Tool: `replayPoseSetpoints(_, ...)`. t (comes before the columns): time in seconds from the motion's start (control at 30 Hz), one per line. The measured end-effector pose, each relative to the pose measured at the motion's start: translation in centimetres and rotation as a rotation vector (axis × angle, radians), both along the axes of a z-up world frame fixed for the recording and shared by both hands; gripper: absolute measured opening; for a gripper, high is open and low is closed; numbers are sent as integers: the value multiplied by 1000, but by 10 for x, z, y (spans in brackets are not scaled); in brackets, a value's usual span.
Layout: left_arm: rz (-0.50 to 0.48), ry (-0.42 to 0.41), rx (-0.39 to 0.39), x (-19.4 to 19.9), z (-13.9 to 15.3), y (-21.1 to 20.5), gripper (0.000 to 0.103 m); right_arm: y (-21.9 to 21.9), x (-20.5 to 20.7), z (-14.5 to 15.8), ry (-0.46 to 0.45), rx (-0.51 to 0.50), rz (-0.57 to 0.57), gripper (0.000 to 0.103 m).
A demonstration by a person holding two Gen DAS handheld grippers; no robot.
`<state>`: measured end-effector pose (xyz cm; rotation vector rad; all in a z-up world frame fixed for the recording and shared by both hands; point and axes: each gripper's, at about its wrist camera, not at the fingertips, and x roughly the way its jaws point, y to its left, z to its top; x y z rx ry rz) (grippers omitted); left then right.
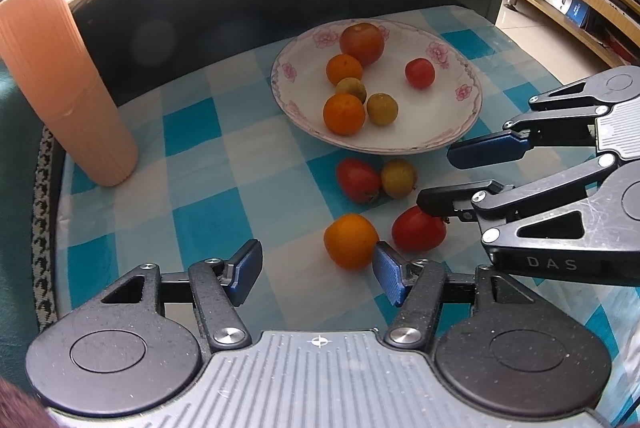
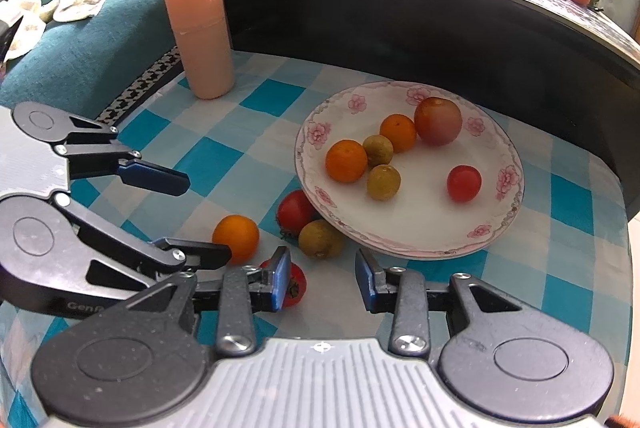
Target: Organize fruits
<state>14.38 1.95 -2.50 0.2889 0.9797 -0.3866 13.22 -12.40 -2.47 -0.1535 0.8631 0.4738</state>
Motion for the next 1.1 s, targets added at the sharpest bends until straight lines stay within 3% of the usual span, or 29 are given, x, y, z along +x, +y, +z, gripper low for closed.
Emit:
replayPoseSetpoints(0.67,21,-4,-6,2,-1,6,71,3,-7,-1,29,-30,41,52)
replayPoseSetpoints(1.1,-29,4,-41,11,-13,-15,75,-7,-21,-2,58,-20,71,56)
